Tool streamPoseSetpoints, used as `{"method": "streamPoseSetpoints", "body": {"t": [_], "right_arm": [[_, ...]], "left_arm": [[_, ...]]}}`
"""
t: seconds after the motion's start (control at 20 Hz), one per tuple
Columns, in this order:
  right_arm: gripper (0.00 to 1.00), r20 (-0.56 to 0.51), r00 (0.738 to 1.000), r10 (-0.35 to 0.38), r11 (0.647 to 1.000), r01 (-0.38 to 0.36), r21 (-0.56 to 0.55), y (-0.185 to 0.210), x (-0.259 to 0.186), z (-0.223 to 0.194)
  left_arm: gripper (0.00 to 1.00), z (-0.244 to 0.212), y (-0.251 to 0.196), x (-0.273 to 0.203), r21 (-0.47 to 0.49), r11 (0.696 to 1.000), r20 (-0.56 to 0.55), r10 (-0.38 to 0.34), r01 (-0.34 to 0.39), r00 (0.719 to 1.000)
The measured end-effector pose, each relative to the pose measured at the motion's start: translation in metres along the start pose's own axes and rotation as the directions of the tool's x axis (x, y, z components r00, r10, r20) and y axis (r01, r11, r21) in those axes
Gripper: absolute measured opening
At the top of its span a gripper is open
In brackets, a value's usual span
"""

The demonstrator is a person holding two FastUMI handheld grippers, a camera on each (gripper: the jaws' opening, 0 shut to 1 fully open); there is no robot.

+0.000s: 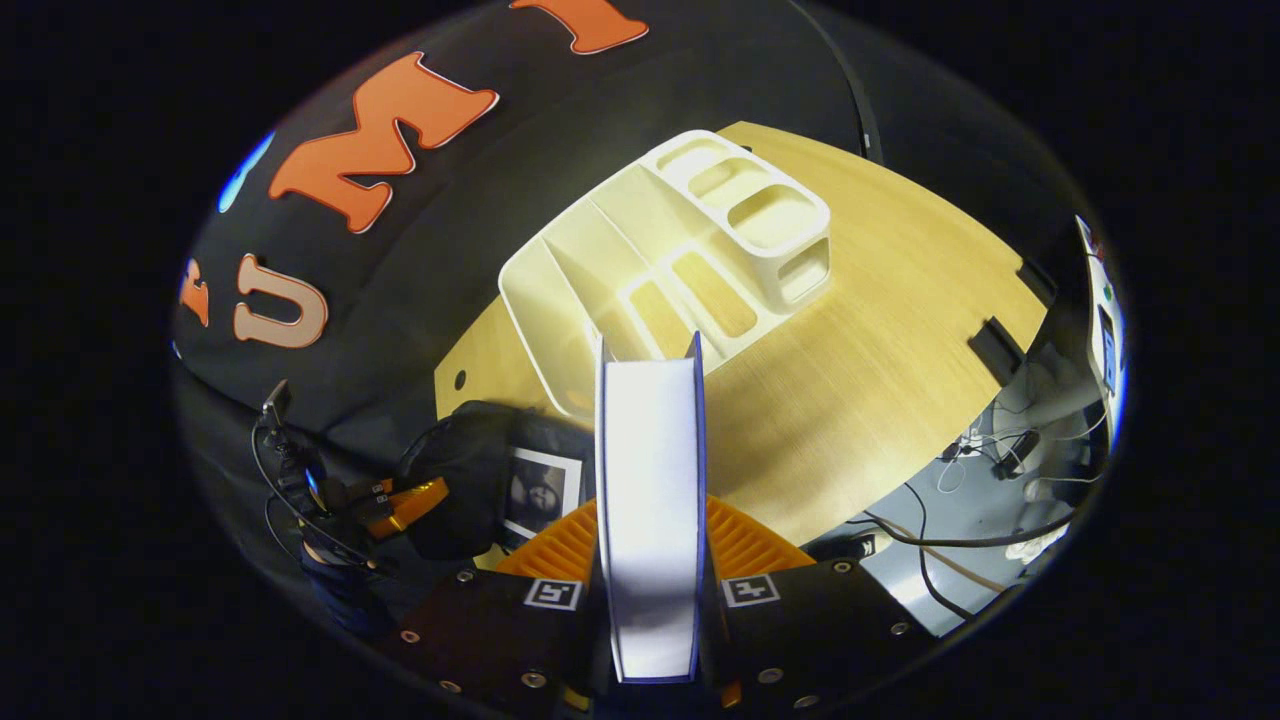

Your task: Open the schoolbag, grab two books from the bookshelf and put them into the schoolbag.

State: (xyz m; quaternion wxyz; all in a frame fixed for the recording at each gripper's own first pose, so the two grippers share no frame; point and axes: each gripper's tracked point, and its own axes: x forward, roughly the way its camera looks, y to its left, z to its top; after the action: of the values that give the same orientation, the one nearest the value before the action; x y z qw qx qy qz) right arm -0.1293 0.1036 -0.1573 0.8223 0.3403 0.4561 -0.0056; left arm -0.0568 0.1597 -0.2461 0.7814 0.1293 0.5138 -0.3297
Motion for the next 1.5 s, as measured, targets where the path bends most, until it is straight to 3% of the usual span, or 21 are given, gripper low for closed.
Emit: {"method": "streamPoseSetpoints", "body": {"t": [0.3, 0.55, 1.05, 1.3, 1.5], "right_arm": [[0.36, 0.030, 0.986, 0.166, 0.984, -0.167, 0.066, 0.034, 0.020, -0.030], [0.36, 0.102, 0.959, 0.266, 0.953, -0.278, 0.123, 0.056, 0.033, -0.030], [0.36, 0.094, 0.921, 0.379, 0.903, -0.390, 0.179, 0.096, 0.090, -0.056], [0.36, 0.081, 0.890, 0.449, 0.858, -0.454, 0.240, 0.131, 0.130, -0.073], [0.36, 0.087, 0.880, 0.467, 0.845, -0.473, 0.248, 0.145, 0.151, -0.081]], "left_arm": [[0.06, 0.003, 0.001, -0.001, -0.005, 1.000, 0.026, 0.009, -0.009, 1.000], [0.05, 0.002, 0.002, -0.002, -0.041, 0.999, 0.044, 0.032, -0.030, 0.999], [0.06, 0.007, 0.002, -0.001, -0.041, 0.998, 0.071, 0.043, -0.040, 0.997], [0.05, 0.010, -0.008, 0.002, -0.026, 0.998, 0.064, 0.051, -0.050, 0.997], [0.05, 0.015, -0.013, -0.001, -0.019, 0.998, 0.070, 0.053, -0.052, 0.996]]}}
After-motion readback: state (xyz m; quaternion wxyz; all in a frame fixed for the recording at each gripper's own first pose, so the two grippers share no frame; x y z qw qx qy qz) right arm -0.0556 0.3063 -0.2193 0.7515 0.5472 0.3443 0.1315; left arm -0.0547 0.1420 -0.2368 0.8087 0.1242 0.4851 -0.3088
